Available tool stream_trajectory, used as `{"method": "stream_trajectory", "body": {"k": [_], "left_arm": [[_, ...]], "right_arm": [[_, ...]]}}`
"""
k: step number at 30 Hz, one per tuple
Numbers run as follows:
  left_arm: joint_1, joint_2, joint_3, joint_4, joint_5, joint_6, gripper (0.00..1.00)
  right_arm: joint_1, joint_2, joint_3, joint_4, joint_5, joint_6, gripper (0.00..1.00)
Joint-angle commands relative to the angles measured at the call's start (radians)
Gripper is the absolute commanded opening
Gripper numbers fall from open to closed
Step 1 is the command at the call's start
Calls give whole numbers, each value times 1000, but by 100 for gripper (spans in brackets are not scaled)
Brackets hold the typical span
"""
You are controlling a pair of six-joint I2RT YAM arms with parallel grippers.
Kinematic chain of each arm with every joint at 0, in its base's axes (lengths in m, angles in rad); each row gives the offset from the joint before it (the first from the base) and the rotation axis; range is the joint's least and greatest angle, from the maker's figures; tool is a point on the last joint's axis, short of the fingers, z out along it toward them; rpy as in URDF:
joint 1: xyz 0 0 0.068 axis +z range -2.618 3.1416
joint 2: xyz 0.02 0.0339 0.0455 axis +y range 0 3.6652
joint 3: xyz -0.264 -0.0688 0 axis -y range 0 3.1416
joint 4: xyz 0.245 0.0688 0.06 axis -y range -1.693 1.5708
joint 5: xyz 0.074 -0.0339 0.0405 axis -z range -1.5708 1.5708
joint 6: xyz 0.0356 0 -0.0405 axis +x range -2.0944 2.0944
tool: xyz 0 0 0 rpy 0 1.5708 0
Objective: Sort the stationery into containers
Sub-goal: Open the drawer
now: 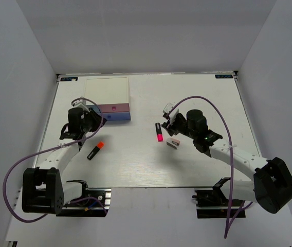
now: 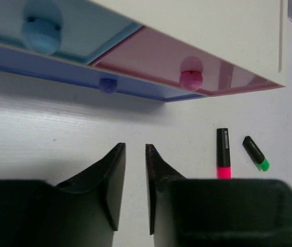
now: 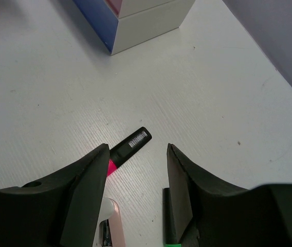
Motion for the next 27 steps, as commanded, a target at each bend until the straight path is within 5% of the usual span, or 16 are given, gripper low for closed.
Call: {"method": "stream_trajectory", "body": {"k": [1,7,27], "left_arm": [[-8,59,25,114,111,16,36],[-40,178,93,179,125,7,55],[-109,298,192,258,-1,-32,49]], "right_arm": [[-3,1,31,30,-8,-7,55],[-6,-20,18,24,11,-13,56],[-12,-28,-3,27,23,-18,56]]}}
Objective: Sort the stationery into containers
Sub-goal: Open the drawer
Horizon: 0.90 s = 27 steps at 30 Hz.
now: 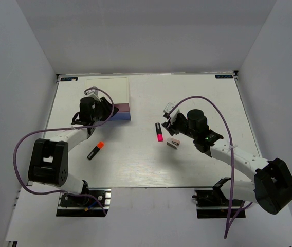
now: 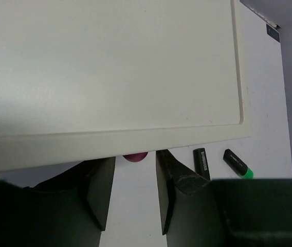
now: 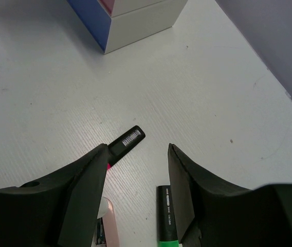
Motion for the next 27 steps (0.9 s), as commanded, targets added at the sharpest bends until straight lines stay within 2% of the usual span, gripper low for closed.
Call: {"method": "stream_trajectory", "body": {"k": [1,3,6,7,10,13,16,19,27], "left_arm": [[-20,-2,32,32,-50,-16,47],[-21,-2,32,32,-59,-16,44],[-30,7,43,23,-59,-16,32],[-30,7,43,23,-59,-16,25],[-39,-4,29,23,-59,-16,19],[-39,-33,-16,12,-48,-16,19],[-50,-74,-68,3,-48,-16,19],[-50,-113,-123,-6,-48,-16,18],[-59,-214,-207,-25,-48,-26,17]], "right_arm": [[-4,-23,0,31,8,-3,56],[-7,-23,-4,28,8,-4,56],[-7,-23,-4,30,7,-1,56],[-7,-22,-6,33,7,-3,56],[-7,-23,-6,31,7,-4,56],[-7,-23,-9,31,7,-6,59],[-10,-22,-14,30,4,-9,68],[-10,-19,-15,25,-3,-12,72],[-13,12,-4,7,-13,3,72]]}}
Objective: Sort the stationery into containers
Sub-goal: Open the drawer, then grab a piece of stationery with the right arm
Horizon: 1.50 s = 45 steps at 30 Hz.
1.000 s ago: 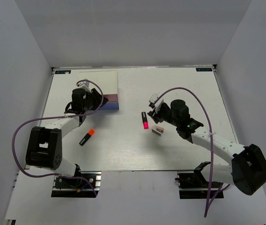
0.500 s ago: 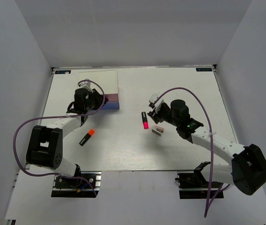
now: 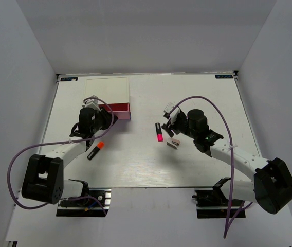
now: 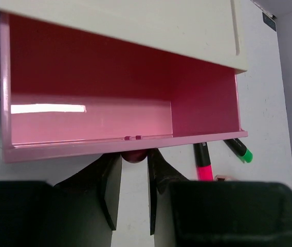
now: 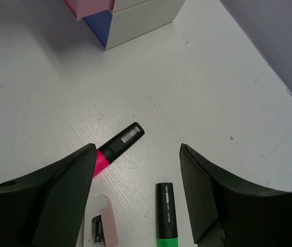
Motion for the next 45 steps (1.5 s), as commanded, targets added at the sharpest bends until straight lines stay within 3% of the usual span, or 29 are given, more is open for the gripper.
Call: {"method": "stream_trajectory", "body": {"k": [1,6,9,12,13,17,20,24,37,41,44,45], "left_arm": [[-9,-52,-32,-57,4,-4,17],[-9,-70,-41,-66,-5,-4,13],[-9,-95,-60,-75,-5,-4,13],[-9,-107,-83,-85,-5,-4,17],[-9,-119,-83,-85,-5,-4,34],[-9,-150,-83,-106,-5,-4,72],[-9,-161,-83,-140,-5,17,84],[-9,-207,-73,-190,-5,39,90],[-9,-507,-155,-483,-114,44,93],[-9,-555,-165,-539,-154,7,93],[-9,-564,-165,-575,-183,-3,93],[-9,-564,-165,-588,-192,-3,93]], "right_arm": [[-10,16,-2,8,-16,11,72],[-27,44,4,-32,-77,5,63],[-41,62,7,-78,-125,-15,63],[-48,85,9,-124,-177,-47,70],[-51,91,10,-137,-192,-63,72],[-61,120,35,-232,-215,-101,80],[-65,150,61,-270,-225,-122,80],[-70,173,59,-292,-225,-148,80],[-70,297,79,-328,-107,-169,74],[-68,298,75,-335,-106,-179,63],[-70,294,79,-371,-125,-196,44],[-70,277,85,-382,-133,-211,33]]}}
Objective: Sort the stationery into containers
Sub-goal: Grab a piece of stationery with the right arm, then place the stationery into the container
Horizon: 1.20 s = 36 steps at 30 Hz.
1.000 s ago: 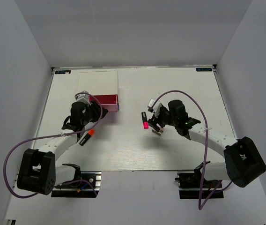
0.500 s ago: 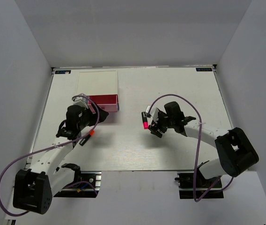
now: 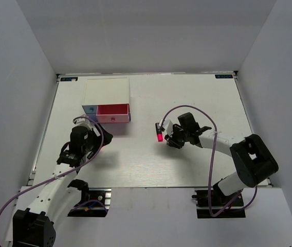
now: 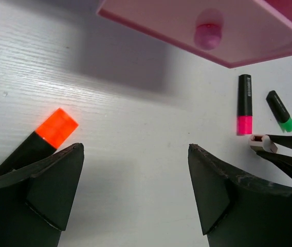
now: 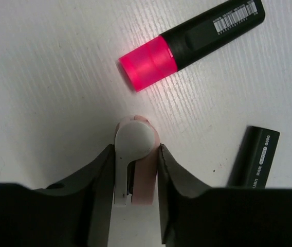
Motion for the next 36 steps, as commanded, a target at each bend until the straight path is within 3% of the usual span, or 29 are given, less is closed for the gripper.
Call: {"method": "stream_trajectory", "body": {"k": [1,5,8,15,23,28,36], "left_arm": [[-4,-20,-1,-60,-53,-17,93],[-4,-20,-10,-95,-94,-60,93],[-4,-20,-19,-106,-106,-86,93],[-4,-40,-42,-97,-106,-97,93],[-4,-81,-61,-106,-116,-106,93],[-4,-101,-70,-115,-116,-115,93],[-4,-129,-79,-135,-106,-115,93]], "right_arm": [[-3,-35,51,-55,-25,-31,28],[-1,-105,97,-135,-152,-73,20],[5,-131,189,-161,-265,-85,20],[59,23,537,-181,-477,11,20],[152,224,803,7,-511,215,25],[189,300,849,158,-493,288,27],[220,398,924,250,-418,321,28]]}}
